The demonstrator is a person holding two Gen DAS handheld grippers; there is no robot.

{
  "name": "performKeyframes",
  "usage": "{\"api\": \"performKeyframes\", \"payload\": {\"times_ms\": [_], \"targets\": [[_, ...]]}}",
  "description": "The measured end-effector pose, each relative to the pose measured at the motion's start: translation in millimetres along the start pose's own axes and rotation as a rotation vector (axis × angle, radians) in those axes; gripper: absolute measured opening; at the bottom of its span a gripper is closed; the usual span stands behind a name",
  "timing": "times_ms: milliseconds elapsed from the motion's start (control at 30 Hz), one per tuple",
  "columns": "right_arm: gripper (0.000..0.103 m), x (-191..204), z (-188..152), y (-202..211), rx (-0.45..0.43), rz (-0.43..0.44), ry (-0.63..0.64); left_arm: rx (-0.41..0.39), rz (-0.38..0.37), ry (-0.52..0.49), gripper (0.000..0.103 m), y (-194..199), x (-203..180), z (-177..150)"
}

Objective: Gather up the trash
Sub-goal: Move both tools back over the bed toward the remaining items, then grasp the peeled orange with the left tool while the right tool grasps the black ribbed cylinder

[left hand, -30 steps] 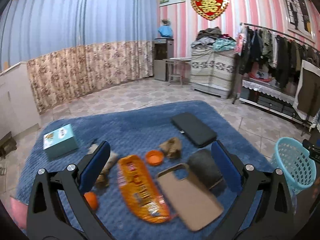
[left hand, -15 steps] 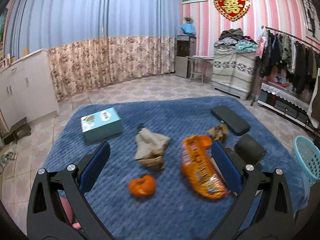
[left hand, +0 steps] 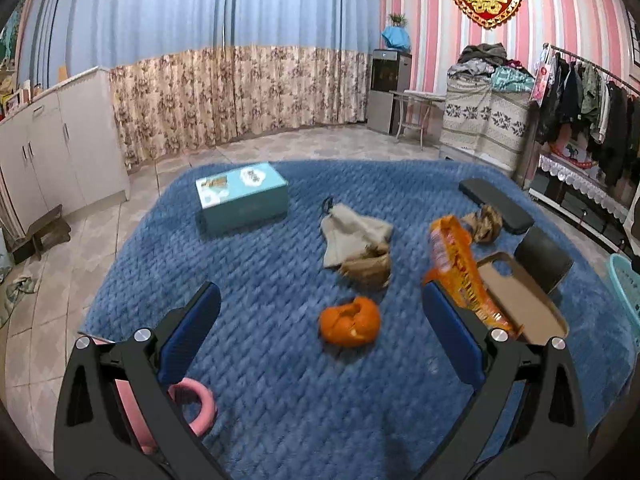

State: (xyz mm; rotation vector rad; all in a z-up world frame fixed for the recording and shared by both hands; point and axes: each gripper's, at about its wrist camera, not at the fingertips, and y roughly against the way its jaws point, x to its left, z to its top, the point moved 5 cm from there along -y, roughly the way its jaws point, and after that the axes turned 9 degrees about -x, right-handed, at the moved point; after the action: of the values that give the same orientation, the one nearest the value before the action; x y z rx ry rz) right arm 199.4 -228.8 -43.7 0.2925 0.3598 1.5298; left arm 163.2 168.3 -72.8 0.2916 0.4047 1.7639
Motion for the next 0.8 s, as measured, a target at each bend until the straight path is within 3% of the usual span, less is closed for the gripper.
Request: {"api": "performKeyframes", "payload": {"times_ms": [167,367,533,667,800], "targets": [[0.099,10,-6,-5,0.005,-0.061,0.032,0.026,-0.019,0.015,0.097,-13,1,-11],[0.099,23,-11,-15,0.060,-0.001,0.024,0.100,-0.052,0.009,0.097,-36,-13,-31],[0.099,35,-13,-25,0.095,0.068,-0.005,0.193,-0.069,0.014,0.076,-59,-18,-43],[0.099,52,-11,-35,0.107,0.135,-0.023,0.224,-0.123,0.040,0.059,-67,-22,-45],[0.099,78,-7,-43,0.106,0.202,0.007,0.247,-0.128,0.039,0.045,-73,-24,-49]]}}
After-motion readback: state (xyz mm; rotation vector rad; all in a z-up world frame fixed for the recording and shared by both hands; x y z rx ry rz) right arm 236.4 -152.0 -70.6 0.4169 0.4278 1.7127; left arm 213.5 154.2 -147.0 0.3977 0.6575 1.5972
